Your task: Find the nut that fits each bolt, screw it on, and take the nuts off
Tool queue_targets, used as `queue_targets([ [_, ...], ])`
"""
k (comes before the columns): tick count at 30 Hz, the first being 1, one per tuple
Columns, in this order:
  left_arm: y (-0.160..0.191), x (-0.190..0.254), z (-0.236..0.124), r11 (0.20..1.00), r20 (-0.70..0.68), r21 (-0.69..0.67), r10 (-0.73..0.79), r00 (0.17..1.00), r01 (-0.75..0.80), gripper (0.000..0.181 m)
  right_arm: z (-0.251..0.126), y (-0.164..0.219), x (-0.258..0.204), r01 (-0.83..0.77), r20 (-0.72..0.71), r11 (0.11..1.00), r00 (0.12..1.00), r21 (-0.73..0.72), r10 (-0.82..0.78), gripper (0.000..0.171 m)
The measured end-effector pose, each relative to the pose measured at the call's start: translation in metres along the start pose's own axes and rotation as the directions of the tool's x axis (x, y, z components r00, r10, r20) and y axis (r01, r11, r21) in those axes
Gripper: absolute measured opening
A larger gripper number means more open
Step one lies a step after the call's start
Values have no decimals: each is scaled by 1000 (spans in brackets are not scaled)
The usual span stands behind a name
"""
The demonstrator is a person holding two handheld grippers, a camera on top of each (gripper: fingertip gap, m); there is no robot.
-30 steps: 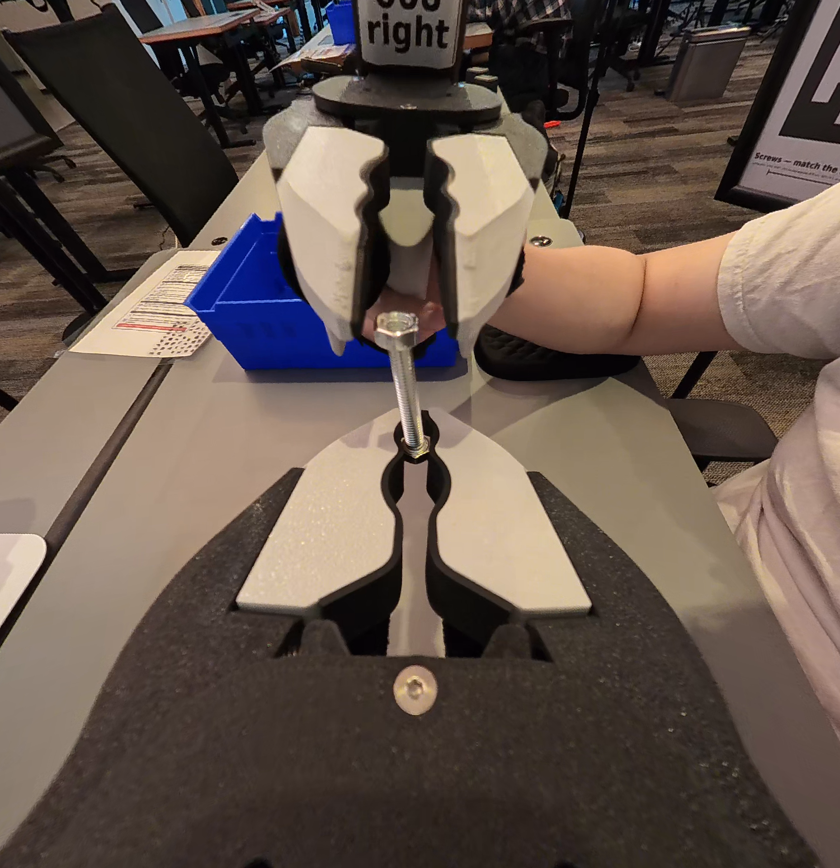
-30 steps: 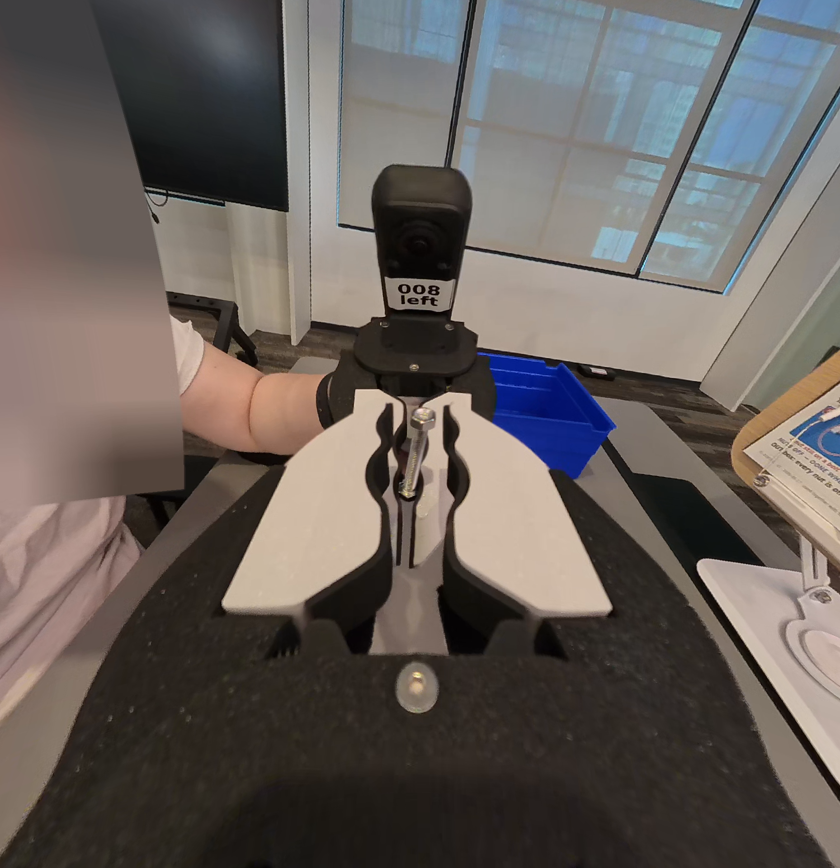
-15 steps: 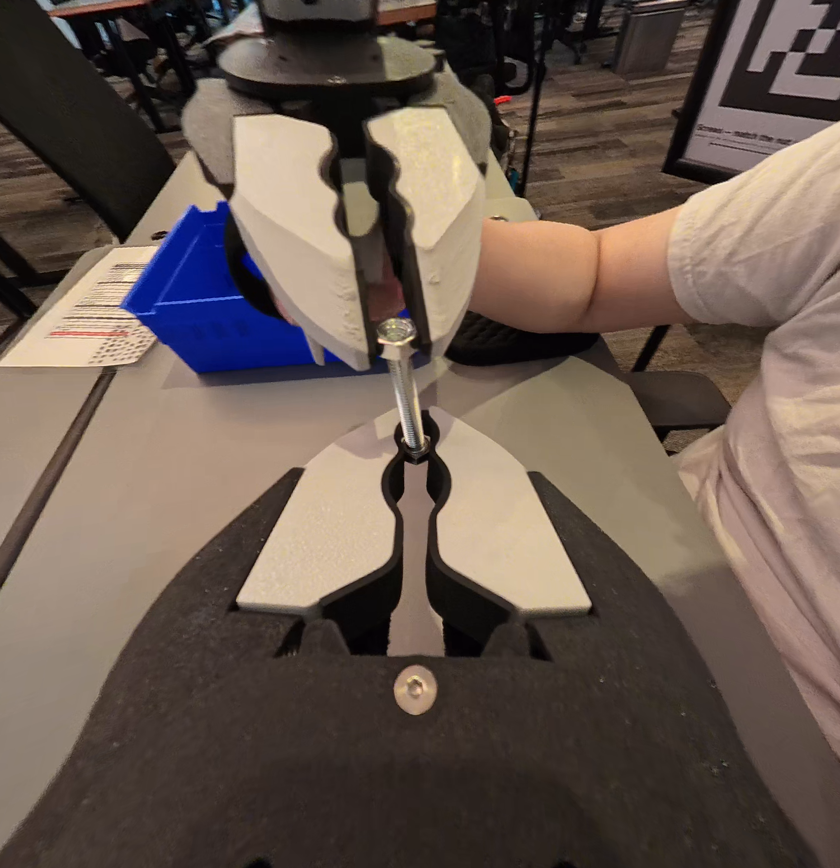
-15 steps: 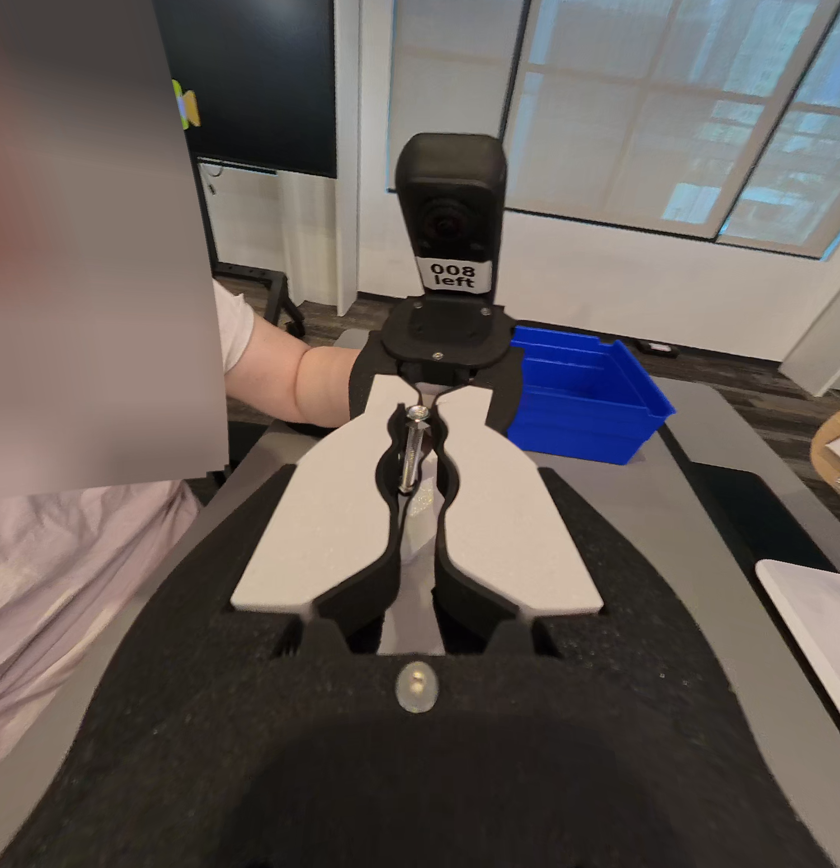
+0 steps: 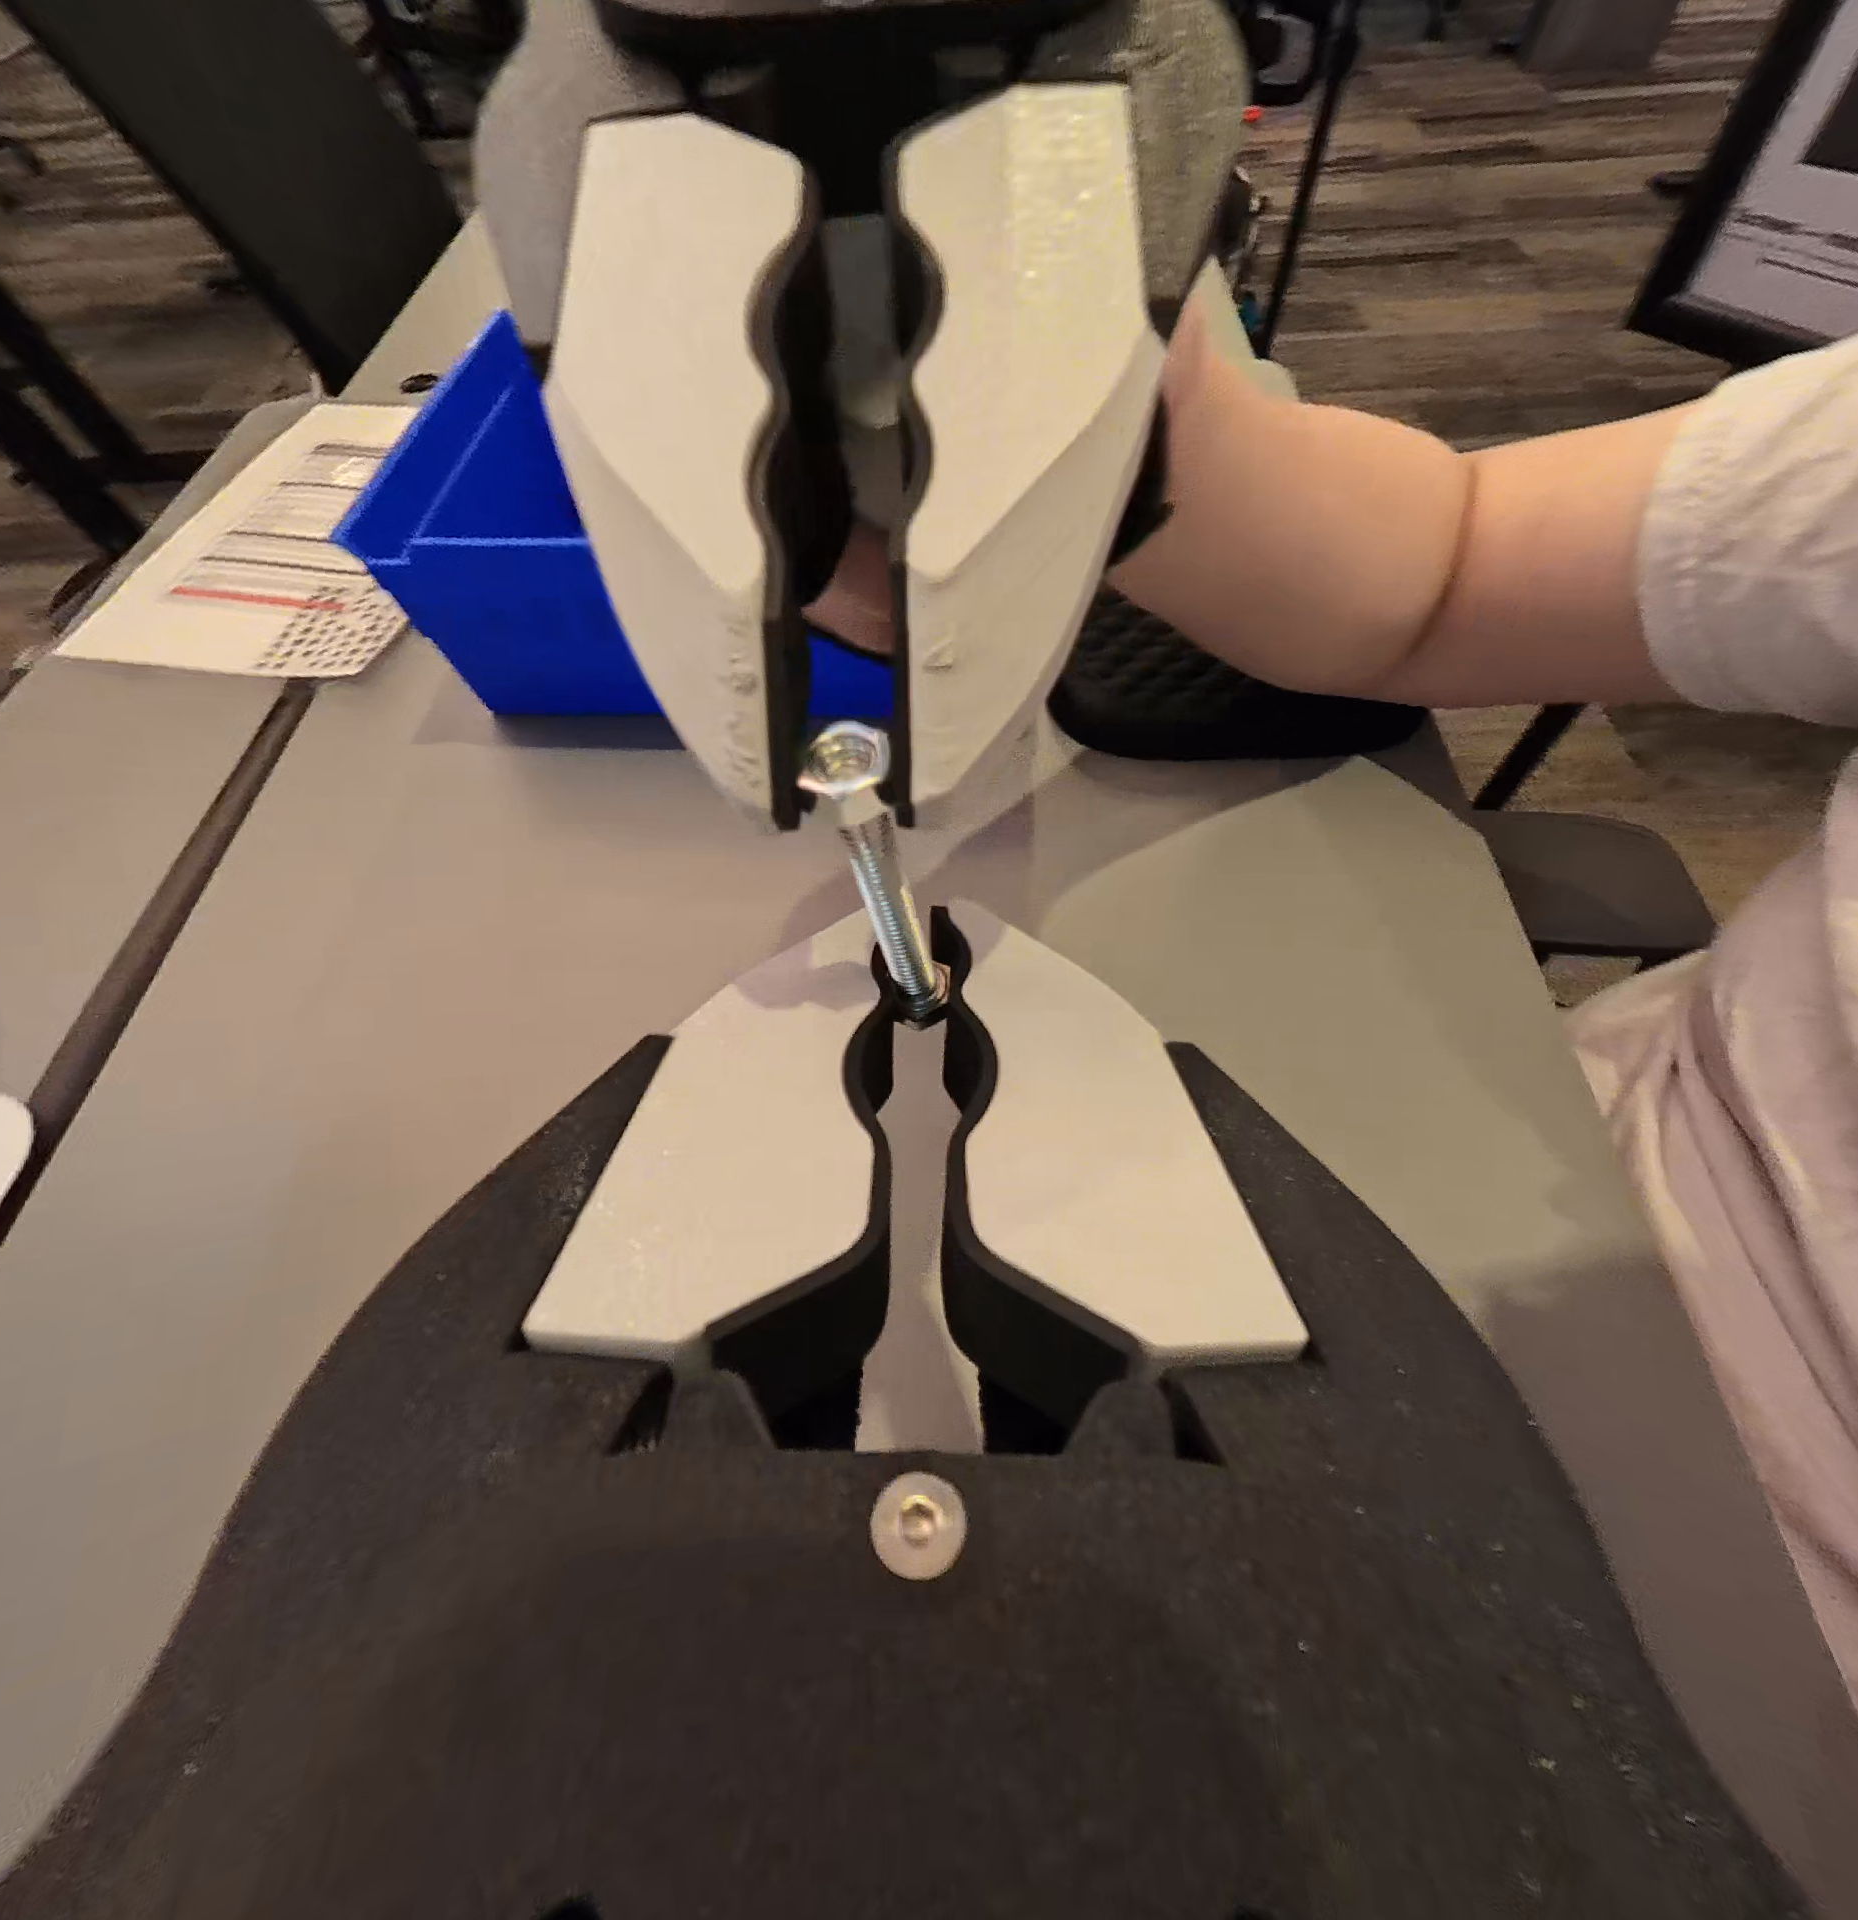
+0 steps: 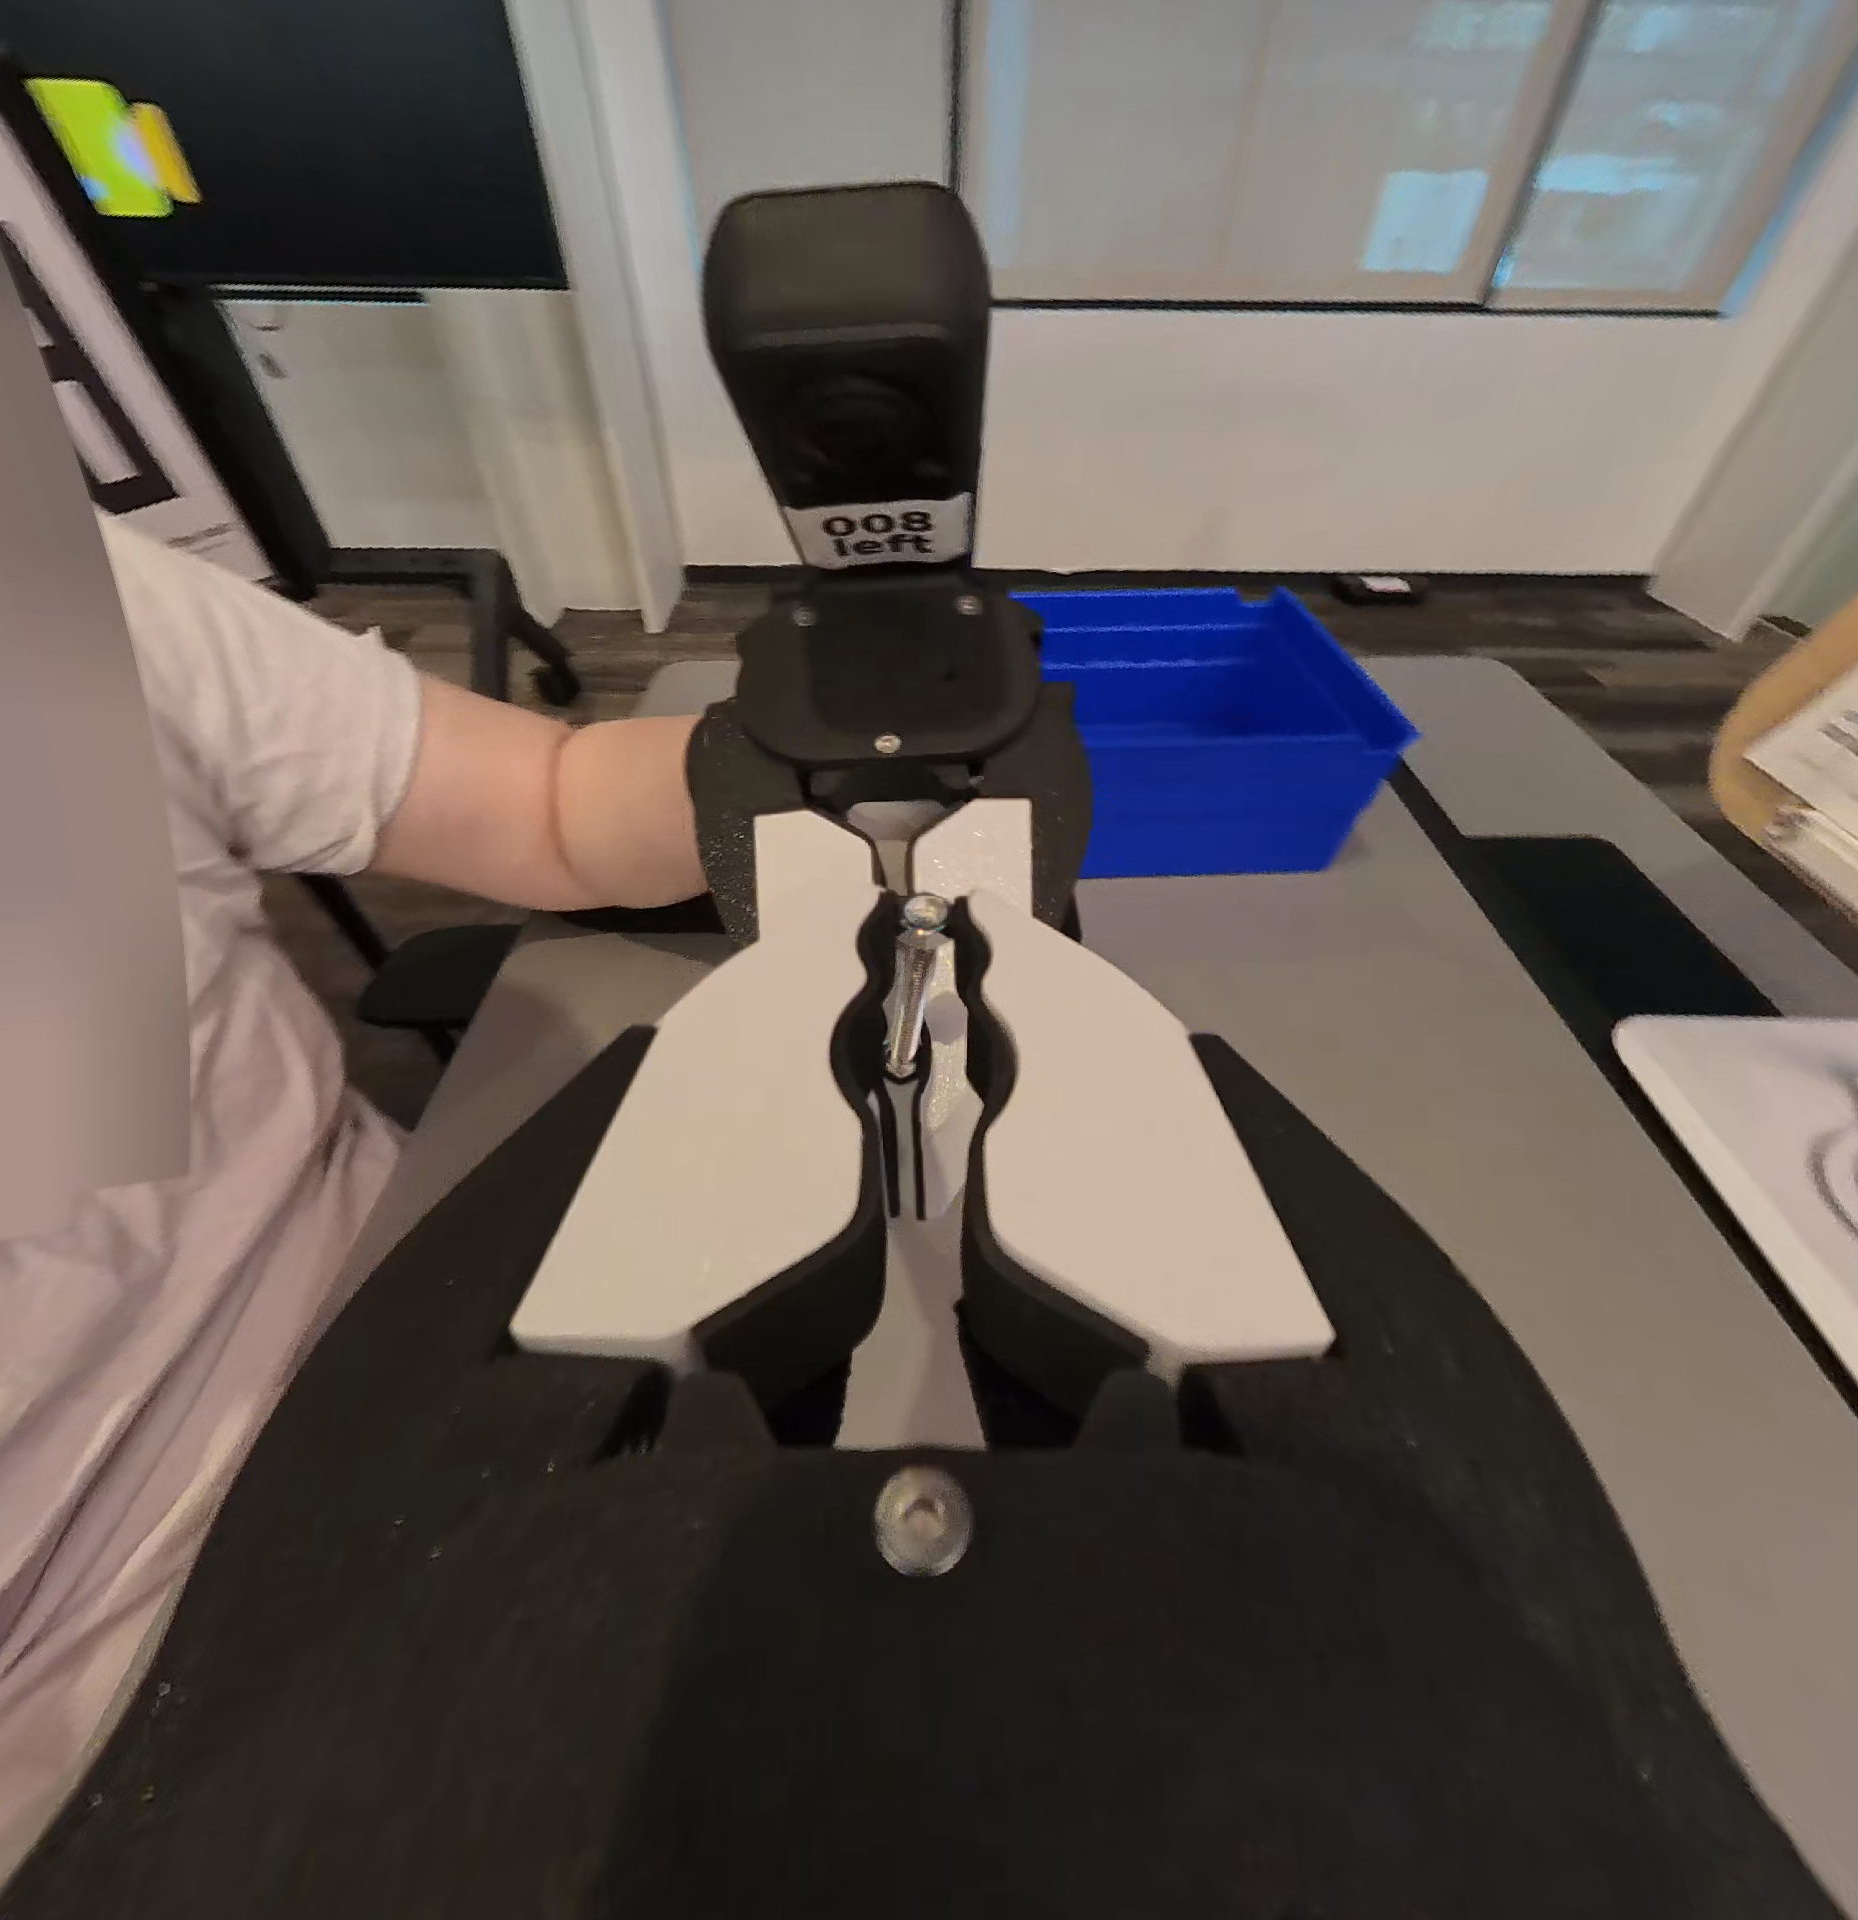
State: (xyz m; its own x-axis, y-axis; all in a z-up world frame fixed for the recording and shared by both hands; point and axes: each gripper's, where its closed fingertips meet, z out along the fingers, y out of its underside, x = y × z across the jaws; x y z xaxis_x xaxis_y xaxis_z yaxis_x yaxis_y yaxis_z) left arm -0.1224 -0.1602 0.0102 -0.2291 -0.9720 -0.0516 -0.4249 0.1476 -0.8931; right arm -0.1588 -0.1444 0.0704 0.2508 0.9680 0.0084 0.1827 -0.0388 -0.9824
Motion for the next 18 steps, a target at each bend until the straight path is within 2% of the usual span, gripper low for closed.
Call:
queue_targets([
  [4,3,-16,-3,999,83,-6,-43,996,43,3,2,0,15,-72,-141,997,988,-15,70,10],
  [6,4,-15,-3,999,77,-17,-36,996,38,3,4,1,13,-64,-148,998,987,-27,59,10],
  [9,0,-5,-2,1000,24,-3,-15,1000,15,3,5,-1,4,-25,-84,999,996,-23,23,10],
  [13,-7,14,-3,999,-81,34,24,996,-22,3,-1,-6,-13,-24,85,999,996,28,21,9],
  [18,-9,20,-3,999,-117,50,18,993,-12,3,-7,-6,-17,-47,180,997,983,68,35,10],
])
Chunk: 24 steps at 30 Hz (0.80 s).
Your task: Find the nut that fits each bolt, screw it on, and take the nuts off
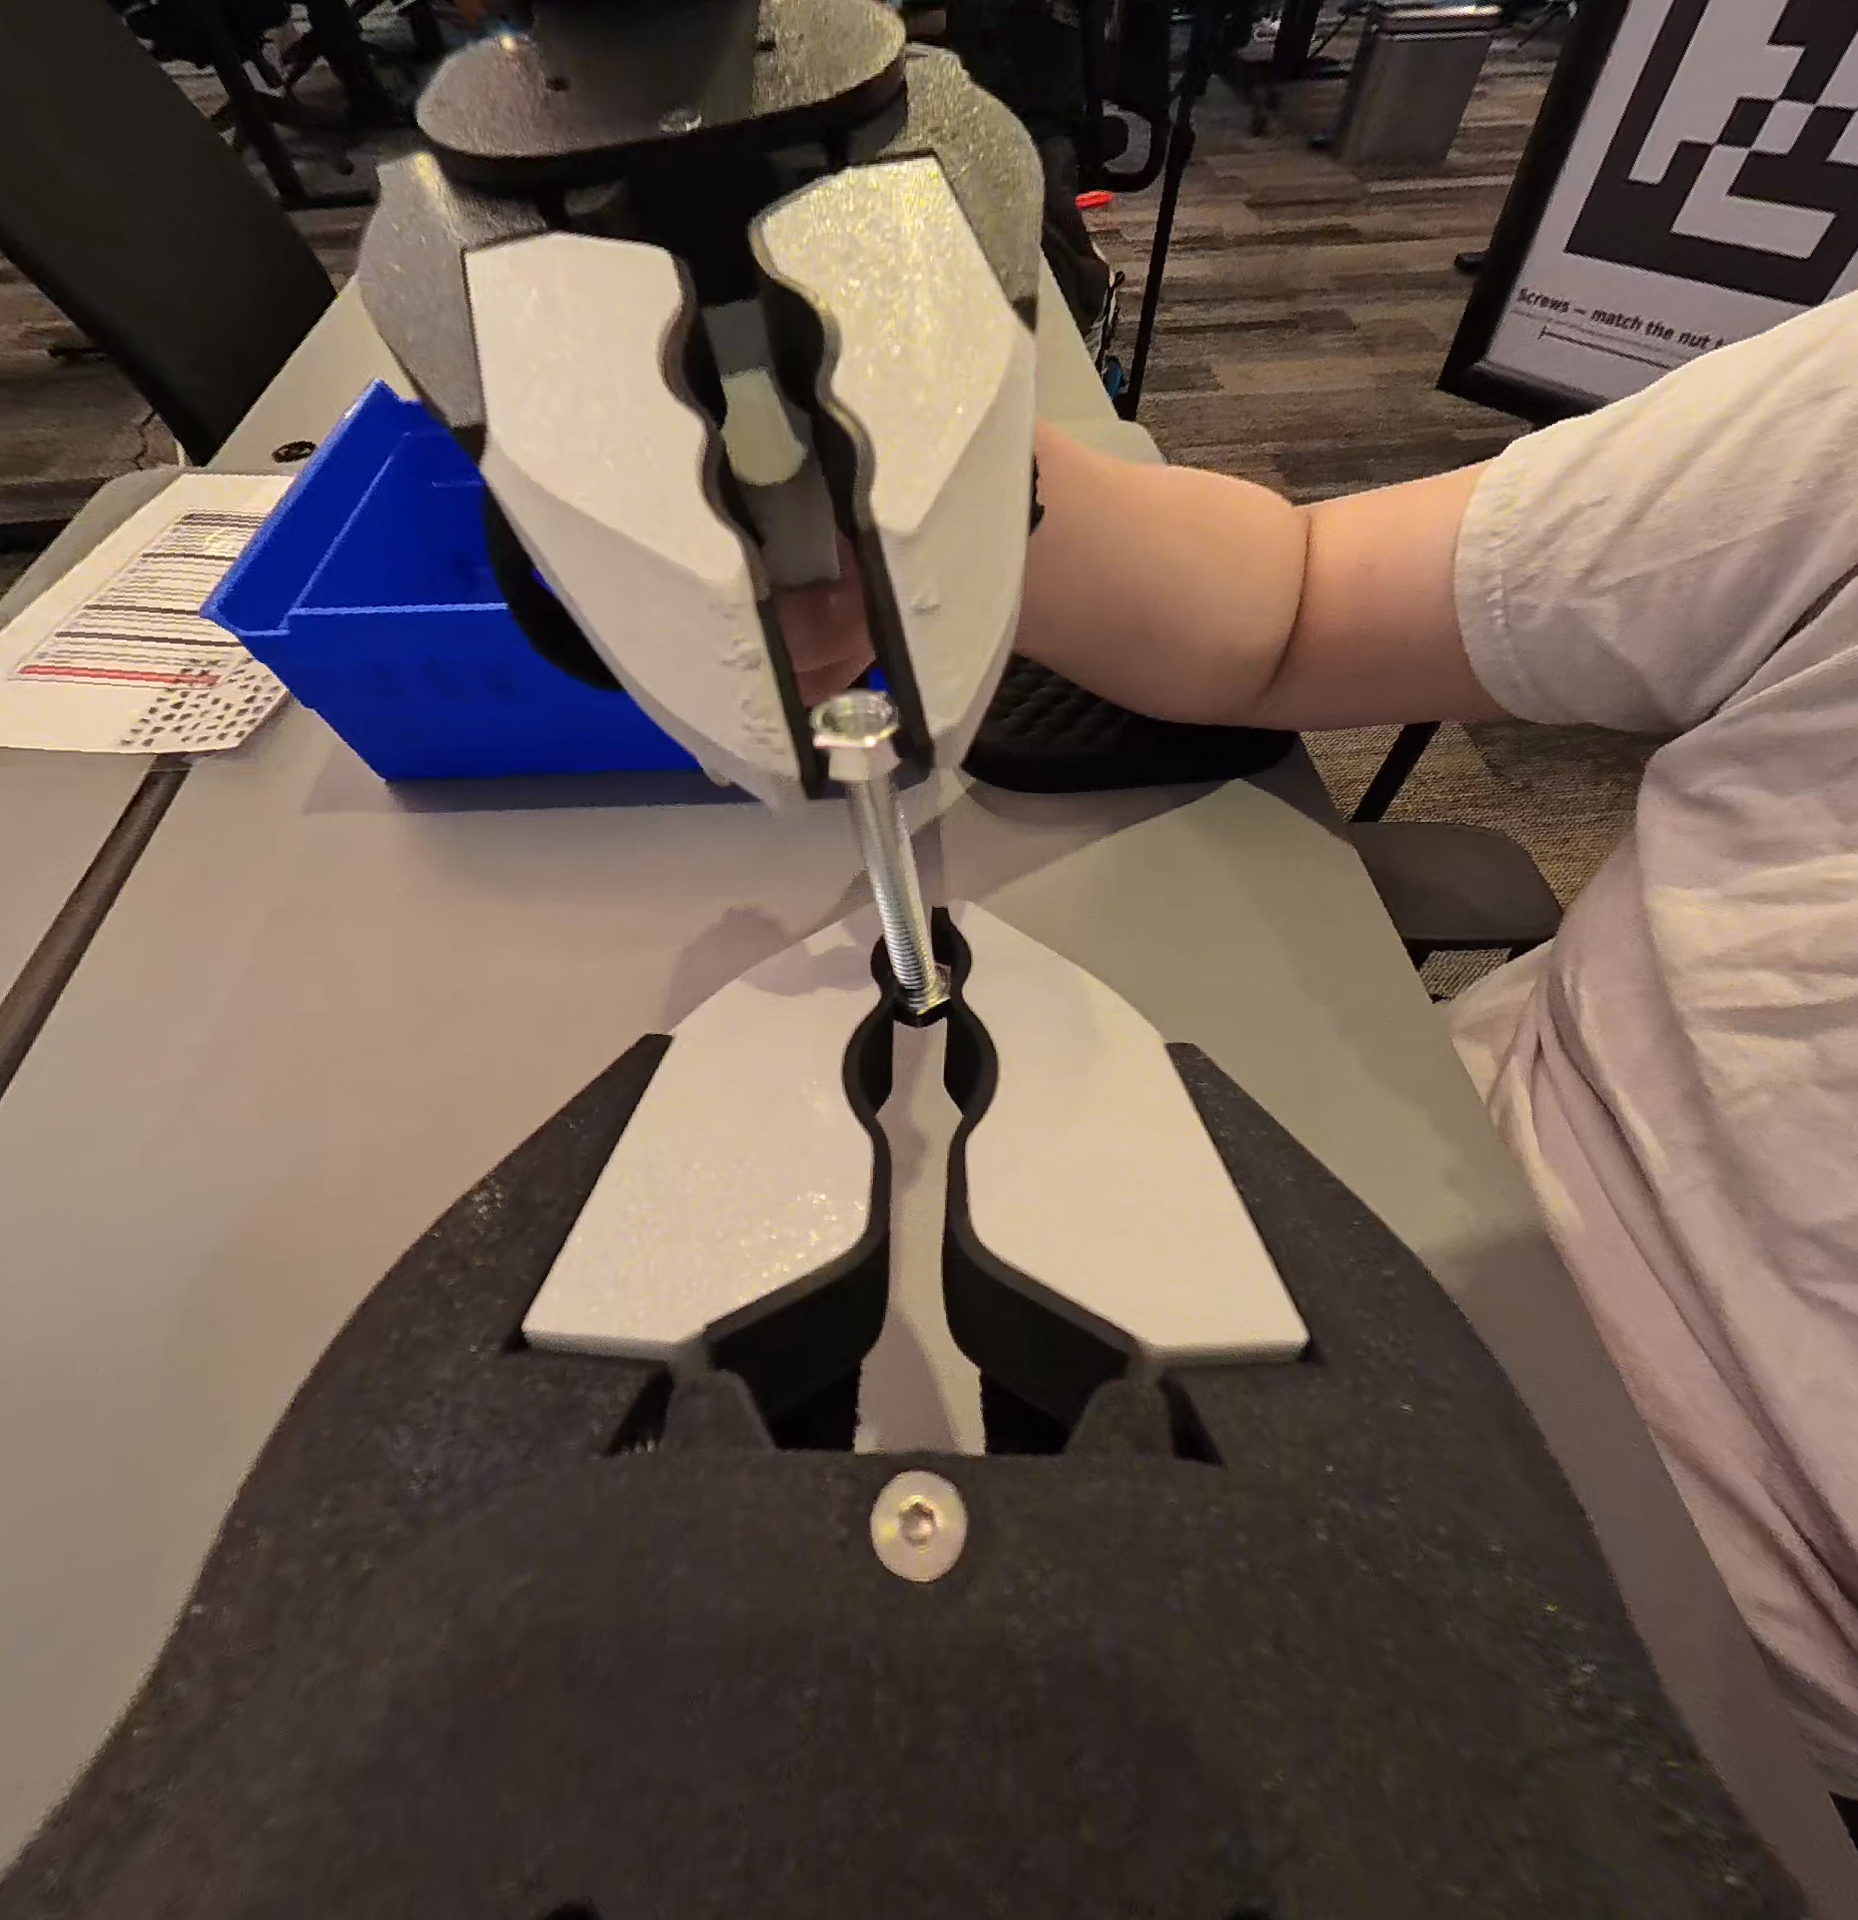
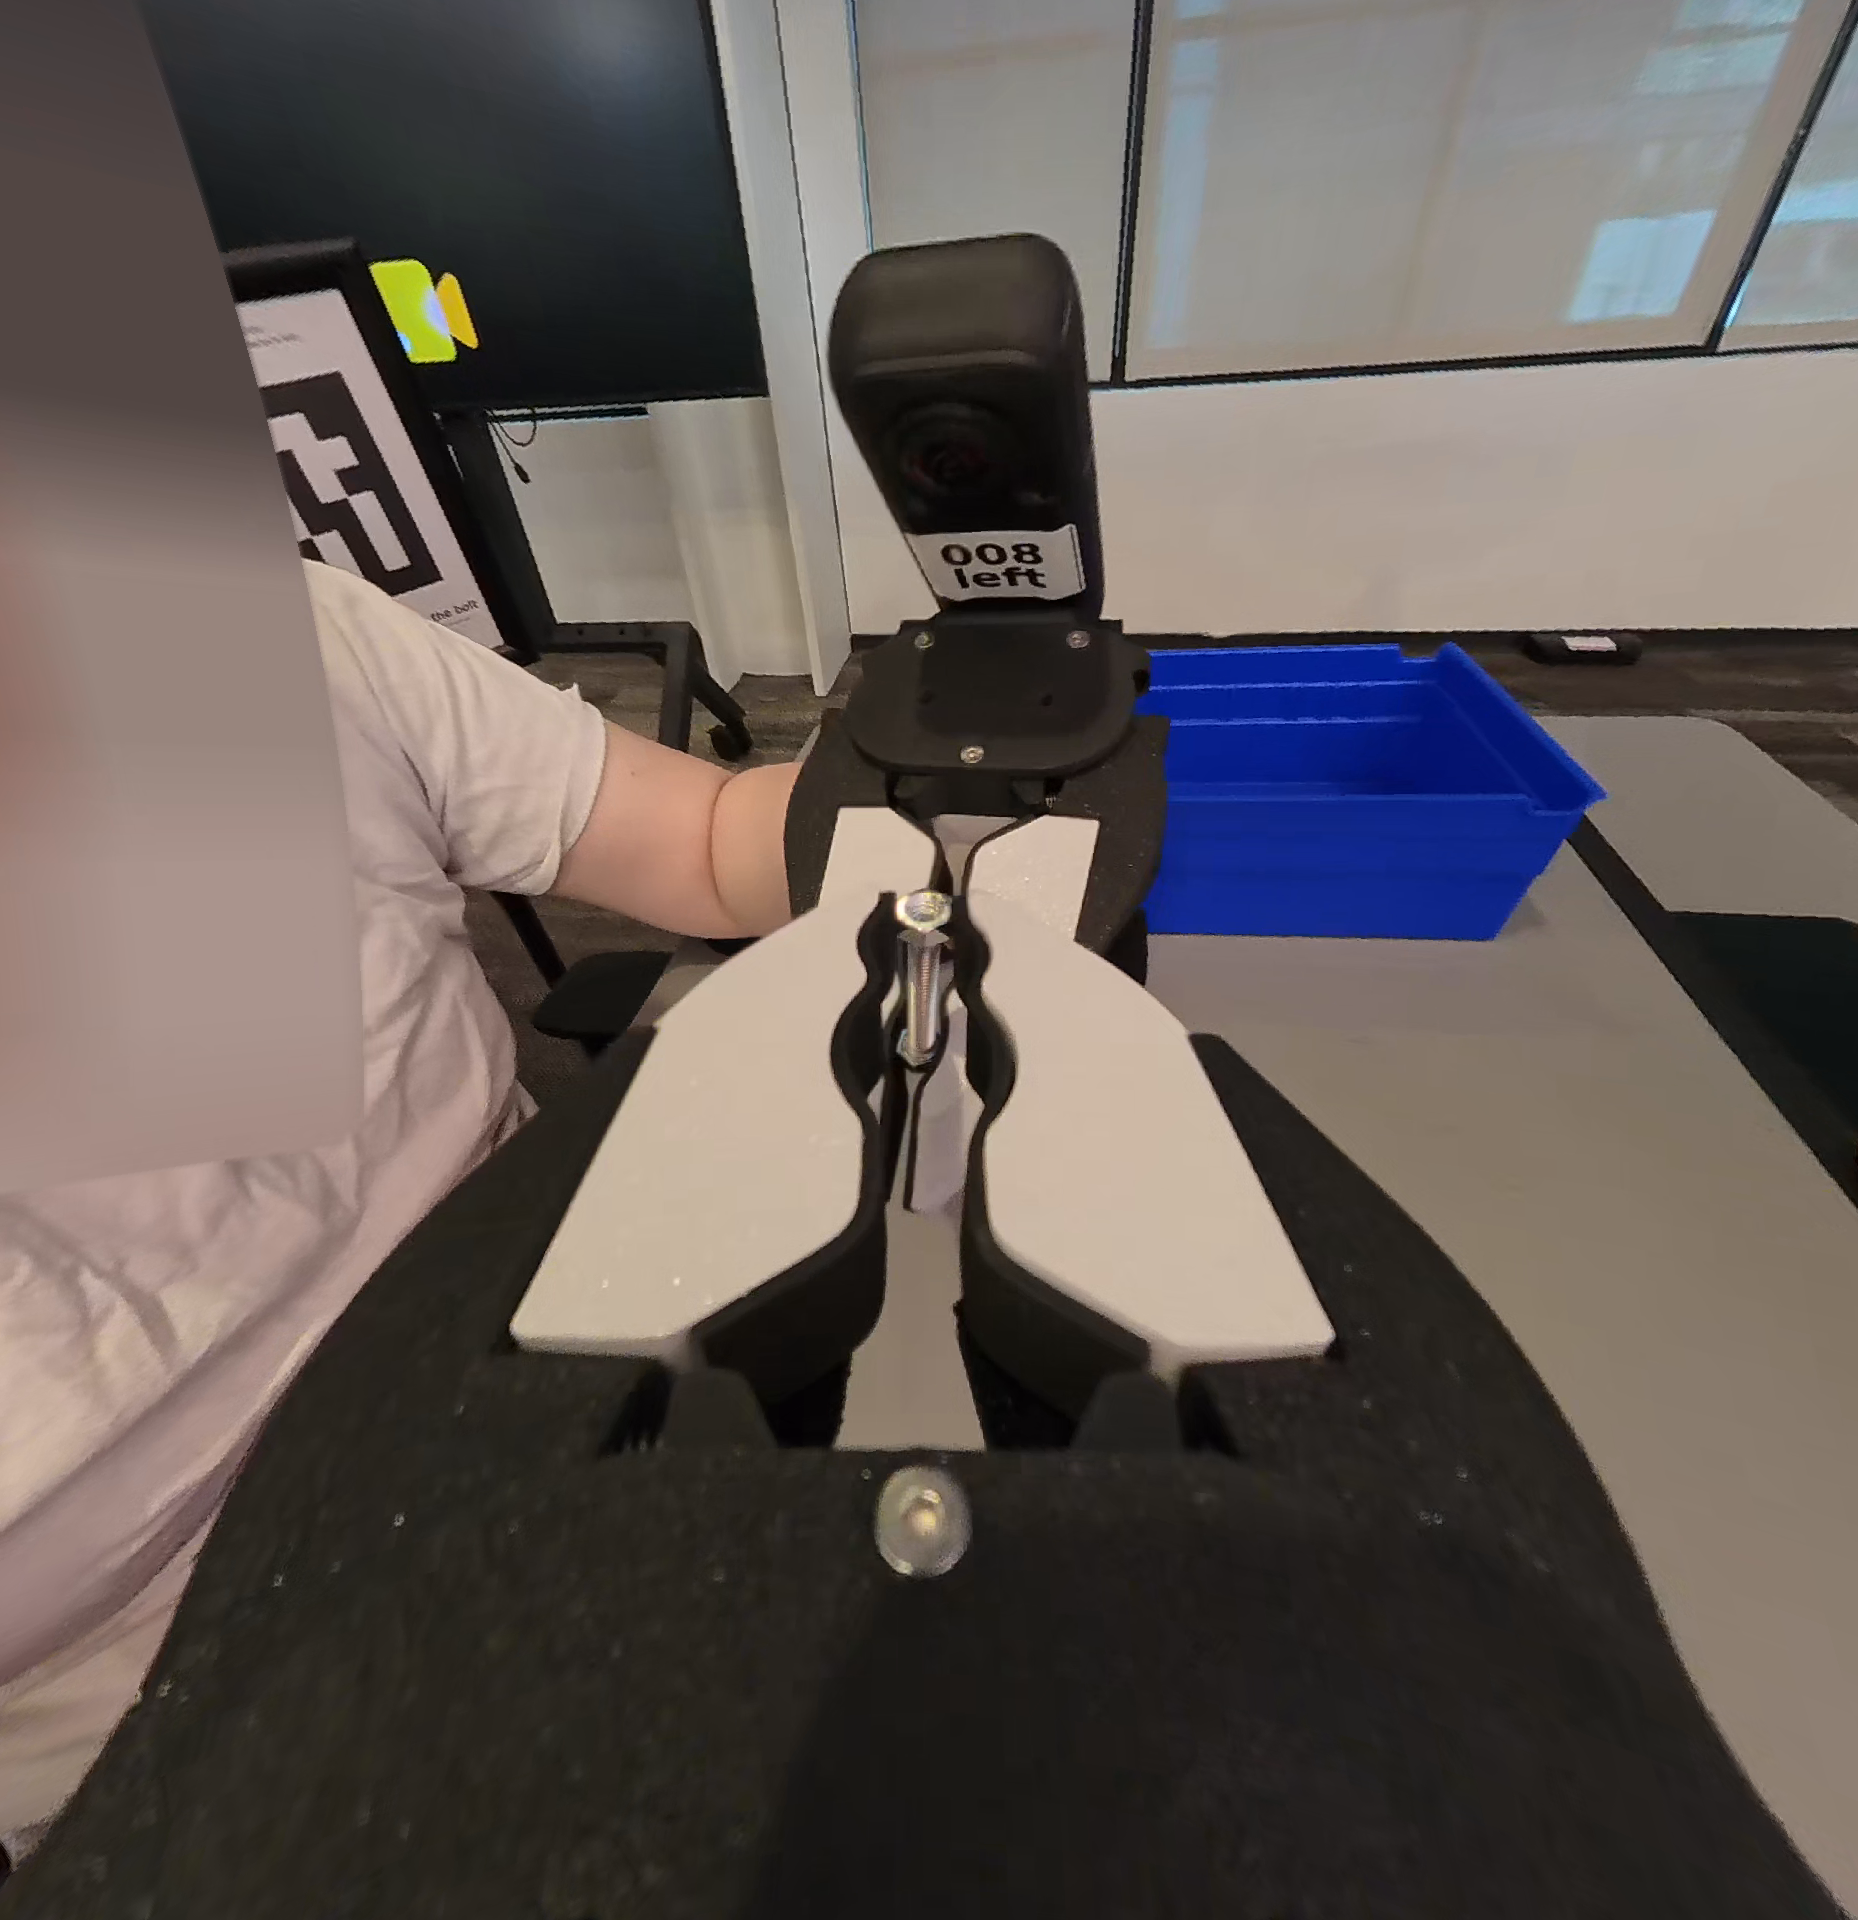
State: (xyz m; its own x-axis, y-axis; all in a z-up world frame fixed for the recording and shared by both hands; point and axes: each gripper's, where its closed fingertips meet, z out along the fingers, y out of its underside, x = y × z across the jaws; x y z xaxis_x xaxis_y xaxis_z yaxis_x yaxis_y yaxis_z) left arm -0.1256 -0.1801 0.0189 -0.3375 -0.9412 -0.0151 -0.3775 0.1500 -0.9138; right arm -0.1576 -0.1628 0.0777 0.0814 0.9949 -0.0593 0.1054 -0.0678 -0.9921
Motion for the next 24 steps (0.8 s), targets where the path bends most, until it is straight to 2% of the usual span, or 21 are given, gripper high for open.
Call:
queue_targets([
  [7,-2,-3,-1,1000,26,7,15,1000,-15,3,-2,-2,1,21,-1,1000,1000,23,-21,10],
  [13,-5,-3,-4,1000,32,20,13,999,-14,3,-2,-3,4,14,-9,999,1000,41,-14,21],
  [17,-7,-5,-7,999,38,34,8,999,-9,3,1,4,5,8,-2,1000,1000,18,-8,22],
  [22,-5,-3,-6,1000,25,26,7,1000,-7,3,9,9,2,30,19,1000,999,9,-30,5],
  [24,-5,-5,-6,1000,32,31,-4,999,3,3,9,10,3,49,4,999,999,3,-49,5],
])
